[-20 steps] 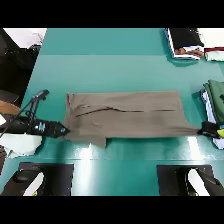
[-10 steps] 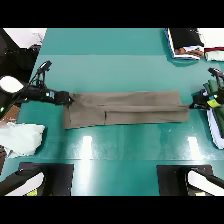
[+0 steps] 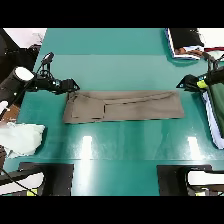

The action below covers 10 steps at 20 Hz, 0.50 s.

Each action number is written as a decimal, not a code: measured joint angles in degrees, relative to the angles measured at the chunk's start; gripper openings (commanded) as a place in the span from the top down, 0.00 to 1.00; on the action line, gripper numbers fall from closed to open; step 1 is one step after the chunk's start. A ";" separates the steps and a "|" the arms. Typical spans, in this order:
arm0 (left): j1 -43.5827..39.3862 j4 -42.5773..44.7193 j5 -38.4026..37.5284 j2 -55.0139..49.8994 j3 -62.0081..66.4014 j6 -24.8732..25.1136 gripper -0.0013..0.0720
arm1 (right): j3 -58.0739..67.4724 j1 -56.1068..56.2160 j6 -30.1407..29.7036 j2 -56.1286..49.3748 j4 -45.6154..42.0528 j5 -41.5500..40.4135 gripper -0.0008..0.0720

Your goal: Fold the shirts.

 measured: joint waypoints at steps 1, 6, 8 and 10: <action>0.00 0.02 -0.85 -0.20 0.70 -0.04 0.21 | 0.96 -0.55 -0.31 -0.63 0.52 0.11 0.20; -0.04 0.02 -9.38 -0.59 3.37 0.37 0.94 | -0.55 -6.21 -5.70 -2.08 1.90 6.23 0.20; -0.04 0.02 -11.54 -0.66 3.69 0.92 0.94 | -3.54 -9.29 -7.93 -2.54 2.03 7.30 0.20; -0.09 -0.02 -12.55 -0.68 3.85 1.20 0.94 | -6.32 -12.00 -10.05 -3.78 3.52 7.91 0.20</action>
